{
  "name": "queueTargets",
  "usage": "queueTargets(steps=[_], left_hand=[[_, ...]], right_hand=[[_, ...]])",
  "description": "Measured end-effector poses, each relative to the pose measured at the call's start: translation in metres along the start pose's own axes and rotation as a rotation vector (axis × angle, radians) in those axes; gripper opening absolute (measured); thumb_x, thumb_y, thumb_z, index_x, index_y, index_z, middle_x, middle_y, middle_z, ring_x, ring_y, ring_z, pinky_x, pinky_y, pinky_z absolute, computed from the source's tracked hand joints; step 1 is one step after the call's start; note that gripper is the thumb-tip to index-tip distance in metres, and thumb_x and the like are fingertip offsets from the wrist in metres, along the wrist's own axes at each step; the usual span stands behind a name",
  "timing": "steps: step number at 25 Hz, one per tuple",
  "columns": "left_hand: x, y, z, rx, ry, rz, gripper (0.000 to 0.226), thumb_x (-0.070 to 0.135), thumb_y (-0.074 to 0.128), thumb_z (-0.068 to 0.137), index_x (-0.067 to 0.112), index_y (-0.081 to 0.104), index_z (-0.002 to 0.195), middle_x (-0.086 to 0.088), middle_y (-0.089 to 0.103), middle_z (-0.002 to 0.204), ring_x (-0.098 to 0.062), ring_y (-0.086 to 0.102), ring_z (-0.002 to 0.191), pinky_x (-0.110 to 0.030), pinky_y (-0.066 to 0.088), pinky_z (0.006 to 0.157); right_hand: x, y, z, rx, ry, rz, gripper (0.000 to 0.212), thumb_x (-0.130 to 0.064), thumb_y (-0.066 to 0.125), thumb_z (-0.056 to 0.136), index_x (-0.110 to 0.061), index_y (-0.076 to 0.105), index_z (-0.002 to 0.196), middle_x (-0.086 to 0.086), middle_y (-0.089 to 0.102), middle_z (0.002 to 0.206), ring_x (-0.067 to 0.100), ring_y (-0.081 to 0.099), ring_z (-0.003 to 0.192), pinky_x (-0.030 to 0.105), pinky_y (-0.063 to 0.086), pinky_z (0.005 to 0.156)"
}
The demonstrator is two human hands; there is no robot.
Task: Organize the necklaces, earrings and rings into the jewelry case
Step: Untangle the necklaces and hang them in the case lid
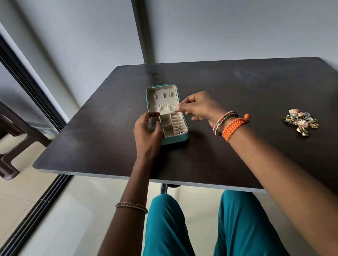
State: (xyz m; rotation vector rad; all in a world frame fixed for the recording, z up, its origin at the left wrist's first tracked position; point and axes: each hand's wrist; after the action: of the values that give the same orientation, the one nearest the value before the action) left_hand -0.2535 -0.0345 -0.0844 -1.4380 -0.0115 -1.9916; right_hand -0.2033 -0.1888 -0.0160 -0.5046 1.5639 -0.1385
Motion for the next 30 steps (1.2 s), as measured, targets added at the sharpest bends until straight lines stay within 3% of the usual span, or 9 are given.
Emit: queueTargets(steps=[2, 5, 8, 10, 15, 19, 23, 27, 30], left_hand=[[0.004, -0.001, -0.001, -0.022, 0.017, -0.044, 0.019, 0.016, 0.056, 0.089, 0.015, 0.068, 0.102, -0.001, 0.068, 0.103, -0.01, 0.062, 0.094, -0.028, 0.052, 0.08], [0.027, -0.004, 0.002, -0.138, -0.014, -0.23, 0.02, 0.018, 0.055, 0.094, 0.007, 0.068, 0.104, 0.007, 0.068, 0.091, 0.007, 0.064, 0.079, -0.011, 0.048, 0.067], [0.049, -0.008, 0.014, -0.21, 0.104, -0.259, 0.029, 0.03, 0.055, 0.092, 0.007, 0.07, 0.102, -0.001, 0.072, 0.094, -0.001, 0.063, 0.086, -0.018, 0.047, 0.078], [0.068, -0.01, 0.019, -0.296, 0.118, -0.358, 0.023, 0.024, 0.055, 0.094, 0.006, 0.069, 0.098, -0.007, 0.071, 0.091, -0.008, 0.064, 0.086, -0.025, 0.049, 0.081], [0.108, -0.013, 0.014, -0.35, 0.009, -0.603, 0.015, 0.017, 0.056, 0.093, 0.006, 0.065, 0.087, -0.003, 0.065, 0.075, -0.011, 0.058, 0.058, -0.024, 0.052, 0.06], [0.122, -0.018, 0.01, -0.373, -0.079, -0.714, 0.015, 0.018, 0.055, 0.094, 0.011, 0.062, 0.082, 0.004, 0.046, 0.055, -0.007, 0.034, 0.042, -0.018, 0.033, 0.041], [0.122, -0.026, 0.007, -0.386, -0.203, -0.837, 0.024, 0.02, 0.05, 0.095, 0.015, 0.059, 0.073, 0.006, 0.036, 0.054, -0.006, 0.03, 0.044, -0.016, 0.026, 0.041], [0.116, -0.031, 0.003, -0.357, -0.313, -0.991, 0.039, 0.019, 0.048, 0.094, 0.02, 0.065, 0.059, 0.007, 0.037, 0.053, -0.005, 0.035, 0.044, -0.017, 0.032, 0.044], [0.118, -0.031, -0.001, -0.358, -0.363, -1.112, 0.034, 0.018, 0.046, 0.094, 0.018, 0.062, 0.064, 0.007, 0.04, 0.052, -0.006, 0.039, 0.046, -0.017, 0.039, 0.047]], right_hand=[[-0.009, -0.006, -0.004, -0.03, -0.011, 0.043, 0.018, -0.017, 0.072, 0.082, -0.003, 0.07, 0.094, 0.008, 0.068, 0.087, 0.012, 0.059, 0.077, 0.028, 0.048, 0.075], [-0.025, -0.015, -0.013, -0.074, -0.049, 0.139, 0.016, -0.01, 0.069, 0.084, 0.0, 0.068, 0.096, 0.009, 0.07, 0.084, 0.012, 0.064, 0.07, 0.027, 0.053, 0.078], [-0.044, -0.024, -0.026, -0.103, -0.138, 0.207, 0.008, -0.008, 0.068, 0.084, -0.004, 0.068, 0.091, 0.008, 0.07, 0.08, 0.012, 0.068, 0.068, 0.023, 0.057, 0.067], [-0.056, -0.031, -0.034, -0.108, -0.192, 0.215, 0.004, -0.009, 0.067, 0.085, -0.007, 0.068, 0.088, 0.008, 0.071, 0.078, 0.014, 0.07, 0.071, 0.027, 0.058, 0.073], [-0.078, -0.053, -0.058, -0.102, -0.269, 0.295, 0.006, -0.006, 0.064, 0.087, -0.002, 0.065, 0.091, 0.013, 0.07, 0.08, 0.021, 0.071, 0.073, 0.032, 0.059, 0.069], [-0.084, -0.066, -0.069, -0.047, -0.296, 0.449, 0.005, -0.007, 0.061, 0.089, -0.007, 0.064, 0.084, 0.01, 0.067, 0.078, 0.021, 0.067, 0.072, 0.034, 0.059, 0.073], [-0.078, -0.082, -0.075, 0.084, -0.243, 0.686, 0.007, -0.011, 0.063, 0.088, -0.011, 0.063, 0.081, 0.001, 0.064, 0.068, 0.011, 0.061, 0.06, 0.026, 0.055, 0.059], [-0.062, -0.09, -0.077, 0.193, -0.196, 0.713, 0.009, -0.013, 0.066, 0.086, -0.016, 0.064, 0.078, -0.003, 0.062, 0.064, 0.007, 0.057, 0.055, 0.022, 0.049, 0.052], [-0.051, -0.09, -0.076, 0.233, -0.205, 0.683, 0.009, -0.012, 0.067, 0.085, -0.015, 0.064, 0.077, -0.002, 0.061, 0.064, 0.006, 0.05, 0.051, 0.018, 0.042, 0.045]])
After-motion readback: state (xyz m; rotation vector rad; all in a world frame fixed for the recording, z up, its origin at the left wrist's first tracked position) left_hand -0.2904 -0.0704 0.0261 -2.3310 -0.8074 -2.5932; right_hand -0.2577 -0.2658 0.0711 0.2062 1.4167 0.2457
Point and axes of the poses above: each hand's wrist, its own z-axis towards the middle knuckle, its own y-axis out of the palm, x = y × z
